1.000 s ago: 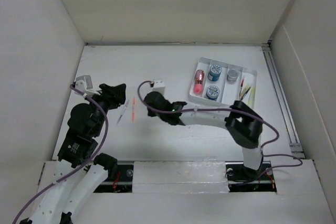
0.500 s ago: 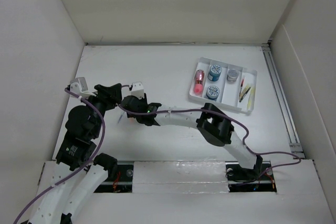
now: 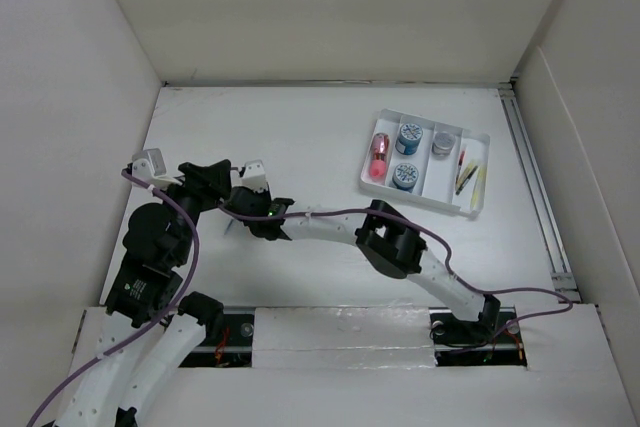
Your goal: Organize the desk
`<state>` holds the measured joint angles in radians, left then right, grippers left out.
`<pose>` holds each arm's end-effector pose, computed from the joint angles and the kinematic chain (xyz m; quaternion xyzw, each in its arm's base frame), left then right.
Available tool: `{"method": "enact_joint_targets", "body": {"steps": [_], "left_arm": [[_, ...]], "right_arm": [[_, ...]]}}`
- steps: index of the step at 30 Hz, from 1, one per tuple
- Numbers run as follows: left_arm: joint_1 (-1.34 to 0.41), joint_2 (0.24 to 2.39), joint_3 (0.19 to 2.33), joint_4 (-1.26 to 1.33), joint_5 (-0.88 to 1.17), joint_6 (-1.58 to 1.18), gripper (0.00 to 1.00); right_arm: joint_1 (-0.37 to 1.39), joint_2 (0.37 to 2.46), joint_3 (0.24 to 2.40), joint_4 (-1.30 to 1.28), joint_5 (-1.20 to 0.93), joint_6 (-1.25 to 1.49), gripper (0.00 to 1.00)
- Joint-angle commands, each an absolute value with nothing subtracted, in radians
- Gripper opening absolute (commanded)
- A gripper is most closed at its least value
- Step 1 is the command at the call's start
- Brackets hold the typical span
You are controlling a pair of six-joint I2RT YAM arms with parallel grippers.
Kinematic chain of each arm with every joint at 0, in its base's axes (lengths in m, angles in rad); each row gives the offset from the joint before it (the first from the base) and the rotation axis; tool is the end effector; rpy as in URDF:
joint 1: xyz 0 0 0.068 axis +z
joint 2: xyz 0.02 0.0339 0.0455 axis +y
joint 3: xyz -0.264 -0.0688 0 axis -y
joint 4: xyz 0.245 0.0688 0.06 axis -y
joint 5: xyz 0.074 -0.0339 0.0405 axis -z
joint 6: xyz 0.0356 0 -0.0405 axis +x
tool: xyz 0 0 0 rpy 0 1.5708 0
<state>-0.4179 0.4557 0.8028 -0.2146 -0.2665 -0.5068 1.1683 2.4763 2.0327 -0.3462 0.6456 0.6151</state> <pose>0.0955 -0.0321 0.3838 -0.1289 0.6478 -0.2543 0.7064 0.2339 0.4948 0.1528 -0.1233 0.8766 0.0967 0.4550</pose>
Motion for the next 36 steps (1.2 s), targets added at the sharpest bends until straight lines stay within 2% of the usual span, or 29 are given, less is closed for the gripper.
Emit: {"method": "enact_joint_targets", "body": {"steps": [1, 2, 5, 9, 16, 21, 25, 28, 32, 33, 34, 36], "left_arm": [[-0.42, 0.442, 0.838, -0.181, -0.259, -0.502, 0.5], [-0.42, 0.442, 0.838, -0.181, -0.261, -0.502, 0.5], [-0.42, 0.445, 0.838, -0.179, -0.256, -0.5, 0.5], [-0.42, 0.445, 0.835, -0.176, -0.245, -0.495, 0.5], [-0.42, 0.451, 0.831, -0.17, -0.227, -0.491, 0.5], [-0.42, 0.451, 0.831, -0.17, -0.221, -0.488, 0.5], [-0.42, 0.452, 0.831, -0.166, -0.213, -0.486, 0.5], [-0.42, 0.453, 0.83, -0.16, -0.201, -0.486, 0.5], [-0.42, 0.457, 0.827, -0.16, -0.198, -0.485, 0.5], [-0.42, 0.459, 0.827, -0.156, -0.196, -0.485, 0.5], [-0.42, 0.459, 0.827, -0.156, -0.196, -0.485, 0.5], [-0.42, 0.465, 0.83, -0.158, -0.196, -0.483, 0.5]], "right_arm": [[1.172, 2.479, 2.022, -0.396, 0.725, 0.666, 0.38], [1.172, 2.47, 1.997, -0.397, 0.751, 0.676, 0.27], [1.172, 2.422, 1.889, -0.399, 0.782, 0.738, 0.13], [1.152, 2.333, 1.711, -0.381, 0.811, 0.848, 0.0], [1.088, 2.013, 1.353, -0.167, 0.778, 0.854, 0.0], [0.965, 1.654, 1.07, -0.097, 0.71, 0.868, 0.0], [0.752, 1.354, 0.837, -0.032, 0.594, 0.835, 0.0], [0.435, 1.171, 0.717, -0.044, 0.418, 0.793, 0.0], [0.198, 1.135, 0.683, -0.046, 0.245, 0.778, 0.0], [0.038, 1.14, 0.674, -0.022, 0.147, 0.769, 0.0], [0.037, 1.146, 0.673, -0.021, 0.146, 0.769, 0.0], [-0.096, 1.175, 0.666, 0.049, 0.008, 0.769, 0.0]]}}
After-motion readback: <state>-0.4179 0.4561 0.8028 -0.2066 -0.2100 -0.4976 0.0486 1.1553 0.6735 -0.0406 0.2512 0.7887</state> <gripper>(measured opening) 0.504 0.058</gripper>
